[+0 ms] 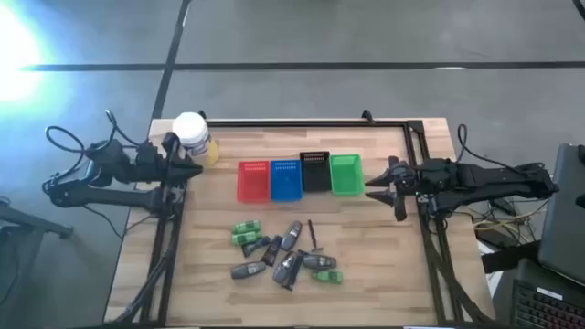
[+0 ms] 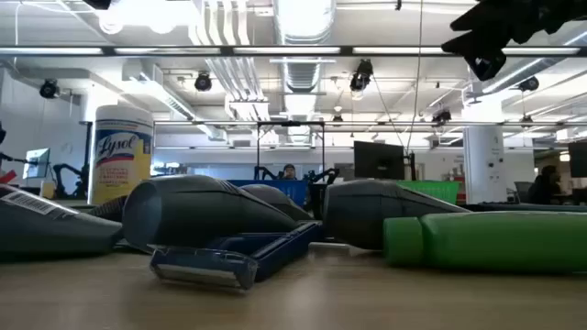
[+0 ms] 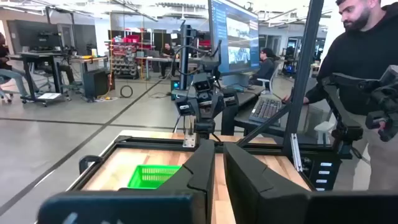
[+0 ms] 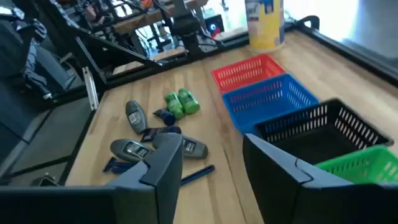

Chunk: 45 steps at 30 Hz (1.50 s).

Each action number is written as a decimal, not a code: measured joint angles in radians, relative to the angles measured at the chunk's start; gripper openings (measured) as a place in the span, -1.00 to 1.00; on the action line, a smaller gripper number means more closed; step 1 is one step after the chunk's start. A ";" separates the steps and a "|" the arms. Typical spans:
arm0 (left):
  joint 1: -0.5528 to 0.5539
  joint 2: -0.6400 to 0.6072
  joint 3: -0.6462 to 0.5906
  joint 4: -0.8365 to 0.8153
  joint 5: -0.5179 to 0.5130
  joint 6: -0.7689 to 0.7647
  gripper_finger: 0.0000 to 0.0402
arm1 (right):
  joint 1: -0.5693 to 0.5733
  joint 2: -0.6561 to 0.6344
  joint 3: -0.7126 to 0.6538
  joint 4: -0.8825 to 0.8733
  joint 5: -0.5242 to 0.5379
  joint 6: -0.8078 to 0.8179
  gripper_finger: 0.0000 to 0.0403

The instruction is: Pick & Place Travel size toiletries

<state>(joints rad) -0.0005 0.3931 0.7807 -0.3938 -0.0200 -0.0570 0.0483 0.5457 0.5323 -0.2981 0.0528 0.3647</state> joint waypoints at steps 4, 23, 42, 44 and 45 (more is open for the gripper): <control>0.000 0.000 0.000 0.000 0.000 0.000 -0.80 | 0.000 0.031 0.000 -0.001 0.000 0.078 -0.27; 0.000 0.000 0.000 0.000 0.000 0.000 -0.80 | 0.000 0.234 0.000 0.344 0.000 0.546 -0.60; 0.000 0.000 0.000 0.000 0.000 0.000 -0.80 | 0.027 0.446 0.012 0.327 -0.302 0.604 -0.60; 0.000 0.000 0.000 0.000 0.000 0.000 -0.80 | 0.039 0.482 0.028 0.310 -0.337 0.581 -0.54; 0.000 0.000 0.000 0.000 0.000 0.000 -0.80 | 0.042 0.503 0.038 0.304 -0.365 0.588 -0.52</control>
<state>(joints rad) -0.0005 0.3934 0.7807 -0.3939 -0.0200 -0.0570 0.0907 1.0484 0.5700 0.0057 -0.3118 0.9526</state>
